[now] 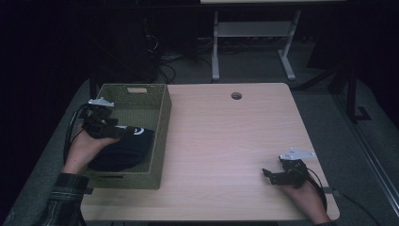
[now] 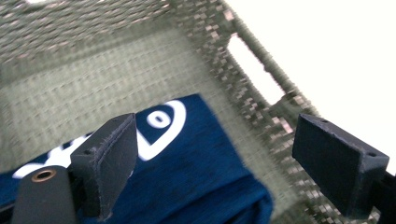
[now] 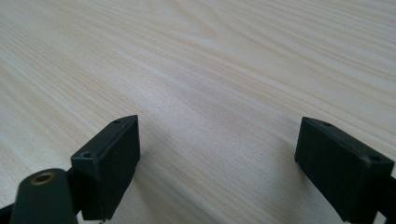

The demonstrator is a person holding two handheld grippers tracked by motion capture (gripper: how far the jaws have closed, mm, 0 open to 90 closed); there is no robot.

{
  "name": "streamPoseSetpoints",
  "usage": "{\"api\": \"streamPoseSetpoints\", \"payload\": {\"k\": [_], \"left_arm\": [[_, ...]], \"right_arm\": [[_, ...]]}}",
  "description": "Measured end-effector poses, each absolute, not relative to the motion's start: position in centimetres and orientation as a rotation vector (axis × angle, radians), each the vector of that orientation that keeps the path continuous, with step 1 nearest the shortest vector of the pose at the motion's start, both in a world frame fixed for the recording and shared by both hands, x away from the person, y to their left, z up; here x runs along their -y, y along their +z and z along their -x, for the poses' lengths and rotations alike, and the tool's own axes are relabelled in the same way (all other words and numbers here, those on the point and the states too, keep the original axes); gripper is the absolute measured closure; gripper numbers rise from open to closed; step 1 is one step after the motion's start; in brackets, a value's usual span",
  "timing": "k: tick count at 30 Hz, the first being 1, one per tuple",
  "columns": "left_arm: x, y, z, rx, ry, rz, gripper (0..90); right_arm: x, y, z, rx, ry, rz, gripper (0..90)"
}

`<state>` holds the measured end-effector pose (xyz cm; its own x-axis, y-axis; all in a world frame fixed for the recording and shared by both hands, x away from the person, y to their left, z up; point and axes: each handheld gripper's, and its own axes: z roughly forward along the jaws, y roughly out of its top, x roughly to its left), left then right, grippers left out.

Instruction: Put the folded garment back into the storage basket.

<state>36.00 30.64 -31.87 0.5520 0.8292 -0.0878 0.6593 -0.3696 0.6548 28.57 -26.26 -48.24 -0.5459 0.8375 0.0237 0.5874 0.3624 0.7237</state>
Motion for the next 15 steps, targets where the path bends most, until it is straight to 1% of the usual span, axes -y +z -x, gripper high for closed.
{"api": "streamPoseSetpoints", "payload": {"k": [4,15], "left_arm": [[-28.5,-31.6,-35.9,-1.135,0.324,-2.118,14.0],[-22.3,-31.6,-35.7,-0.985,0.279,-2.126,14.2]], "right_arm": [[26.3,-48.2,-28.6,-2.28,0.994,-1.25,13.7],[26.3,-48.2,-28.6,-2.28,0.994,-1.253,13.7]]}}
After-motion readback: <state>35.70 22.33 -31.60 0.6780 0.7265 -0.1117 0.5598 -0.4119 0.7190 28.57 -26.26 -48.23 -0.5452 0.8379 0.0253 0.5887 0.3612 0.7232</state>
